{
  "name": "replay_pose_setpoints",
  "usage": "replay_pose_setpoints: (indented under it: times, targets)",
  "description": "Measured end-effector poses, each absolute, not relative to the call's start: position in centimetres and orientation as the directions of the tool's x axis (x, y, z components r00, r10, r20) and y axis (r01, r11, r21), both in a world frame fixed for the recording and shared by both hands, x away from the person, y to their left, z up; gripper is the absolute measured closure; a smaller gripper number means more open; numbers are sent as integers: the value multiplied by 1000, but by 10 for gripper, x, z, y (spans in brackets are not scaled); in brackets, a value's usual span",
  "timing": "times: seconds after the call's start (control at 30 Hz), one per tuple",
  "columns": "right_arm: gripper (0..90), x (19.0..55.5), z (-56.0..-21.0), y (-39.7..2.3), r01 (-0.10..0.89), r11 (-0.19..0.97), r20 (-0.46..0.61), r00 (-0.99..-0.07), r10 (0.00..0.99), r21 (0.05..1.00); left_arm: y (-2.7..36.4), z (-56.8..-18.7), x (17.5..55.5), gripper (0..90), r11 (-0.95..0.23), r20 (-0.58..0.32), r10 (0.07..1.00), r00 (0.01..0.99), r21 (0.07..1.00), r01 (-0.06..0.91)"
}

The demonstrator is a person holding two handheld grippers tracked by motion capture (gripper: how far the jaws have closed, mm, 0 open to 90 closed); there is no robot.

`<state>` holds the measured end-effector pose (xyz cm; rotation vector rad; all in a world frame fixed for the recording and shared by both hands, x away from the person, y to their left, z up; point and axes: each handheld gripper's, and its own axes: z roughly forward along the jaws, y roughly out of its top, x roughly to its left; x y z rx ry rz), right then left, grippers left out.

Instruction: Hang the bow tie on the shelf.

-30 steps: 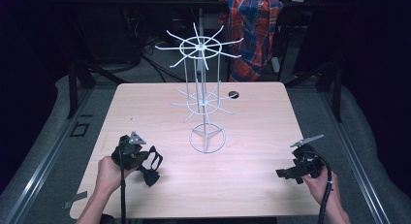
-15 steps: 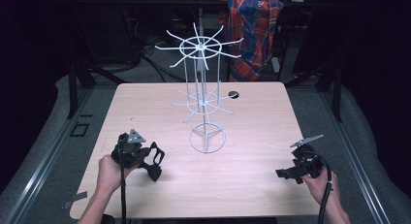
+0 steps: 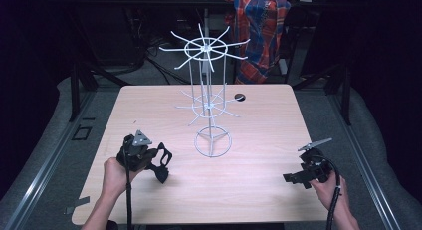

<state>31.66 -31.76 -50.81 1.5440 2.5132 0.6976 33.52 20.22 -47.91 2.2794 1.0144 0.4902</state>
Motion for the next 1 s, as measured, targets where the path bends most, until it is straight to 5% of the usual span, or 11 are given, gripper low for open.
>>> replay_pose_setpoints:
  times: [1.0]
  targets:
    - [120,317,-509,-316,819,366,148,-469,870,442,186,-462,342,884,-529,94,734,673,700,479]
